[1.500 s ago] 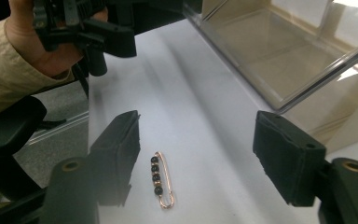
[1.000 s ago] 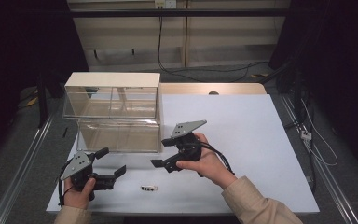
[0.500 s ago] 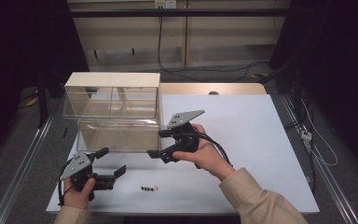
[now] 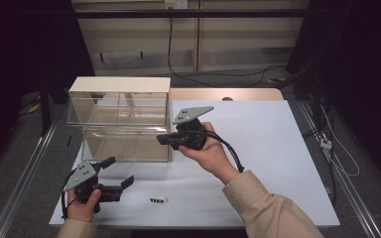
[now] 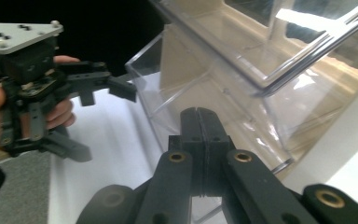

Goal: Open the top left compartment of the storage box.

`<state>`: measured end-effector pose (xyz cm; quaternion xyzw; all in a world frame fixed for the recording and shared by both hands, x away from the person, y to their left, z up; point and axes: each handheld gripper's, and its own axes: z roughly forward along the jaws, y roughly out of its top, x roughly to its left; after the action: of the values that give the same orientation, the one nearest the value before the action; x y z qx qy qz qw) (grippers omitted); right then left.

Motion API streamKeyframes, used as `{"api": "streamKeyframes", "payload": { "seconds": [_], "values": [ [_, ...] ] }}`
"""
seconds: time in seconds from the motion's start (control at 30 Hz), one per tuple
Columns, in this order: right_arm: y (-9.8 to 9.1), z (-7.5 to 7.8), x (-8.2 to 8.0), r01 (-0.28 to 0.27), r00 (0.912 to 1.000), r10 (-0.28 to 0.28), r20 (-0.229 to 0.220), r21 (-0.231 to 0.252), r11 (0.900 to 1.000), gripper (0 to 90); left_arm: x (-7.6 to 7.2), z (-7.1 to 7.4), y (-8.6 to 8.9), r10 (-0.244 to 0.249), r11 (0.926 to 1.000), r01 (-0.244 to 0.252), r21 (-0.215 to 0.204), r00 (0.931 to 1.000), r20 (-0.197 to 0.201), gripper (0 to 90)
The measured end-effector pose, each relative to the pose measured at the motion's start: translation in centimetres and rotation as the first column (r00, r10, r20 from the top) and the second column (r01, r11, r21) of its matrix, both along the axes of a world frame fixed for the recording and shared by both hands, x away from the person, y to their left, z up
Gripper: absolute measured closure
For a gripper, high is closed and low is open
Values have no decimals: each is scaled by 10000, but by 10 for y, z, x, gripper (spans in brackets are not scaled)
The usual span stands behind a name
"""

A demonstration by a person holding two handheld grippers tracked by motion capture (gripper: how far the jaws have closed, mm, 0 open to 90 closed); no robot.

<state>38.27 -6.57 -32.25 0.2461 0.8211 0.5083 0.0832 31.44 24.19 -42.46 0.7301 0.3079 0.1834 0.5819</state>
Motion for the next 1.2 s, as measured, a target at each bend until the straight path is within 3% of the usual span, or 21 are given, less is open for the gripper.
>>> {"api": "streamKeyframes", "payload": {
  "seconds": [0.37, 0.7, 1.0, 1.1, 1.2],
  "values": [
    [5, 2, 11, 504, 9983, -503, 287, -53, 9987, 900, 0, 0, 0, -46, 10000, 46, 56, 10000, -7, 45],
    [6, 7, 8, 265, 9989, -275, 392, 246, 9993, 900, 0, 0, 0, -78, 9999, 78, 90, 10000, -8, 45],
    [13, 25, 6, 197, 9969, -227, 748, 412, 9990, 900, -1, 1, 0, -67, 9999, 67, 85, 10000, 26, 44],
    [14, 24, 4, 12, 9976, -32, 698, 285, 9996, 900, -1, 1, 1, -73, 9999, 72, 119, 10000, 34, 44],
    [19, 17, -1, -254, 9975, 275, 649, -320, 9992, 900, -1, 1, 2, -56, 9999, 56, 101, 10000, -3, 44]
  ]
}}
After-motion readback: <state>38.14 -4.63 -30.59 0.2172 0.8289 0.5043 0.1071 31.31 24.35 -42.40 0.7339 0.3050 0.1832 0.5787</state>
